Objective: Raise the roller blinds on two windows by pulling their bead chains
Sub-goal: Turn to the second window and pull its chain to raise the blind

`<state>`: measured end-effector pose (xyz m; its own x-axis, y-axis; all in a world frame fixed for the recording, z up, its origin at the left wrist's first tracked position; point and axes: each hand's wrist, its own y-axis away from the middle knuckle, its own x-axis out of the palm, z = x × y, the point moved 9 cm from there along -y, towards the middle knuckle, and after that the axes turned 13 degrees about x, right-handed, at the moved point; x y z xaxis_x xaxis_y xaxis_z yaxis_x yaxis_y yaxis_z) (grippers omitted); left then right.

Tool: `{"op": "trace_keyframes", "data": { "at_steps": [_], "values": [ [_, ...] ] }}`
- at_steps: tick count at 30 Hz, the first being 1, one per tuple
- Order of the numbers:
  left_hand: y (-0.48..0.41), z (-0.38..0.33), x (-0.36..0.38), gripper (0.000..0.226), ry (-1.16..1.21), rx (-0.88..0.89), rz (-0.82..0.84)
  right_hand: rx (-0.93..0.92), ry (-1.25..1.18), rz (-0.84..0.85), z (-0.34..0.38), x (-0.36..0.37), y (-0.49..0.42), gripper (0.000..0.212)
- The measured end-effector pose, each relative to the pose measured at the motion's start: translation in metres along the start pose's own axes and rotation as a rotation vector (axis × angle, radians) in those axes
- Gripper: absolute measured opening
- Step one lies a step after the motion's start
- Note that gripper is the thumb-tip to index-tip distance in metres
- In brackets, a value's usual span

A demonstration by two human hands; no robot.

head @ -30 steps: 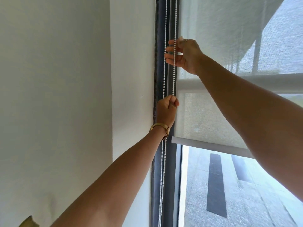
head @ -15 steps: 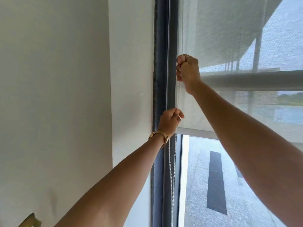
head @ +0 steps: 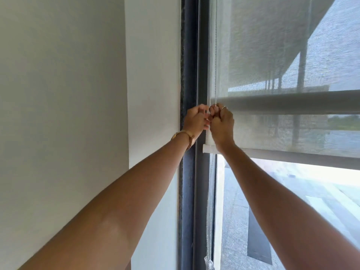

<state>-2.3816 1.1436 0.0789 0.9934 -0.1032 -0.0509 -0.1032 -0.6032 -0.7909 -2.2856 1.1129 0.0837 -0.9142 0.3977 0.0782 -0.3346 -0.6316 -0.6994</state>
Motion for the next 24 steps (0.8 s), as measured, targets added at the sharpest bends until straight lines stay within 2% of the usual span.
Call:
{"op": "trace_keyframes", "data": {
  "at_steps": [4, 6, 9, 13, 17, 22, 24],
  "values": [
    [-0.035, -0.03, 0.002, 0.027, 0.052, 0.043, -0.066, 0.05, -0.034, 0.013, -0.023, 0.012, 0.016, 0.024],
    [-0.049, -0.041, 0.004, 0.028, 0.071, 0.06, -0.085, 0.058, -0.049, 0.036, -0.03, 0.017, 0.023, 0.032],
    [-0.063, -0.054, 0.004, 0.033, 0.197, 0.062, -0.127, 0.089, -0.122, 0.087, -0.041, 0.021, 0.027, 0.039],
    [-0.073, -0.067, 0.001, 0.036, 0.351, 0.062, -0.178, 0.109, -0.083, 0.057, -0.055, 0.016, 0.027, 0.031],
    [-0.081, -0.073, -0.003, 0.032, 0.316, 0.077, -0.201, 0.079, -0.069, 0.052, -0.06, 0.013, 0.032, 0.029],
    [-0.075, -0.065, -0.004, 0.032, 0.215, 0.103, -0.173, 0.137, -0.115, 0.116, -0.073, 0.028, 0.042, 0.034],
    [-0.071, -0.061, -0.007, 0.035, 0.202, 0.119, -0.19, 0.166, -0.111, 0.126, -0.081, 0.034, 0.045, 0.031]
  ]
}}
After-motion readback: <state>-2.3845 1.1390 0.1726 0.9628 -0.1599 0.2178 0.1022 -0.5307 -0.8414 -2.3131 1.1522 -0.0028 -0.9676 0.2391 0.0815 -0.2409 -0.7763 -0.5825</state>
